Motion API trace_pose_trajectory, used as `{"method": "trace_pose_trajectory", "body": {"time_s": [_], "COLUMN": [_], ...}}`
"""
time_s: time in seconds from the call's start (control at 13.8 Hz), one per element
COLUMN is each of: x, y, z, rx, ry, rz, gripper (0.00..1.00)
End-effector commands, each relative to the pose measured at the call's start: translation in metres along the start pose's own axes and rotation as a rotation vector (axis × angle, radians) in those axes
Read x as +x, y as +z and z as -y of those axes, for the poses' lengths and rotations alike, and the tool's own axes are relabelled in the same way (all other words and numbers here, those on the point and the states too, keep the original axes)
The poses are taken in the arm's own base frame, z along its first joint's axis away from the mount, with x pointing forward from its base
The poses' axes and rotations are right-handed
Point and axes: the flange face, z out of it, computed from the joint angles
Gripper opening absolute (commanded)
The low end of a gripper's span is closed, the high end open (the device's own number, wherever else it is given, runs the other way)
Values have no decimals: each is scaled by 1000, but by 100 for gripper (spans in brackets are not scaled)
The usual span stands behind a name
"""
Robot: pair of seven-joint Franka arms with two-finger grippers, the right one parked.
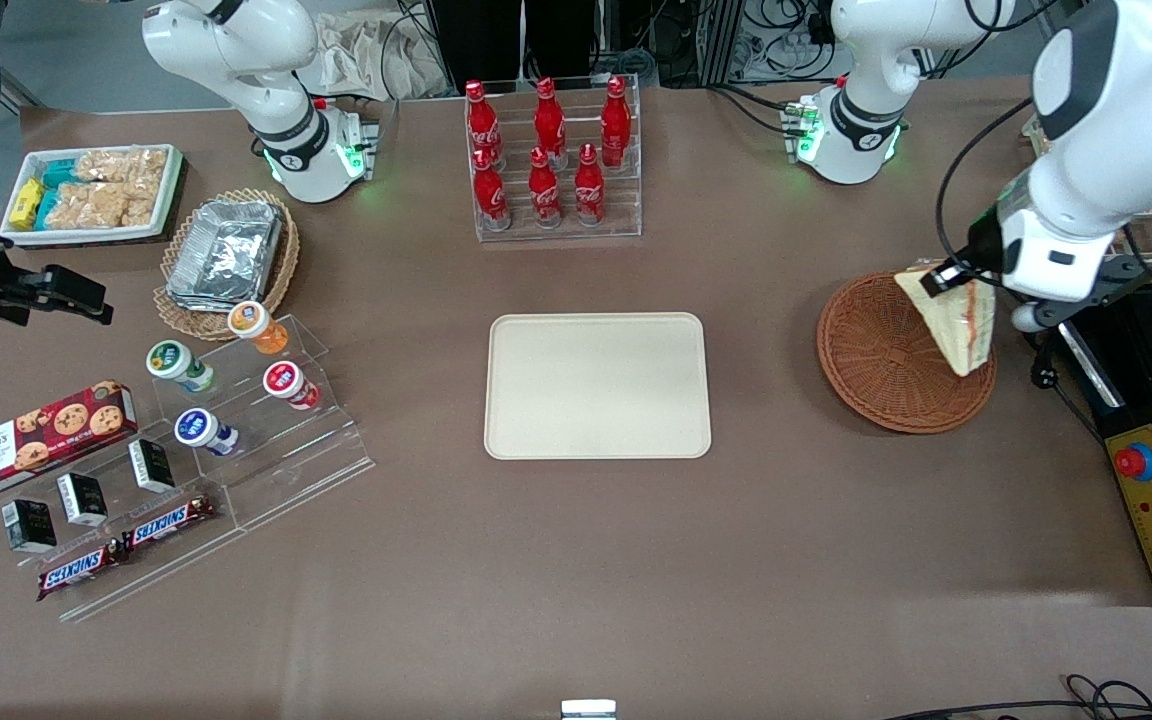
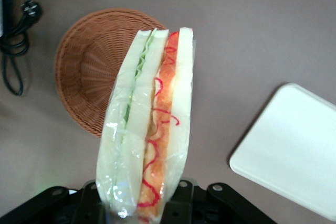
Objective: Place sandwich from basket to tray
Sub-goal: 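Lift the sandwich out of the basket with the left gripper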
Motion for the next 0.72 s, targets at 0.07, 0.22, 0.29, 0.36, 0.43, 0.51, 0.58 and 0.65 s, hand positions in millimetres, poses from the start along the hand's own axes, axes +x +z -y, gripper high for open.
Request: {"method": "trace_pose_trajectory", "body": {"time_s": [0.07, 0.22, 0.29, 0.36, 0.43, 0.51, 0.58, 0.65], "x": [-29, -44, -54, -62, -69, -76, -83, -89], "y": [2, 11, 16, 21, 25, 31, 36, 46], "z": [-53, -84, -100, -115, -128, -140, -154, -166], "rx": [11, 15, 16, 14, 11, 7, -3, -10], "ry": [139, 185, 215, 232, 220, 212, 215, 206], "rz": [8, 7, 6, 6, 3, 1, -3, -5], "gripper": [26, 26, 26, 26, 26, 26, 26, 26]}}
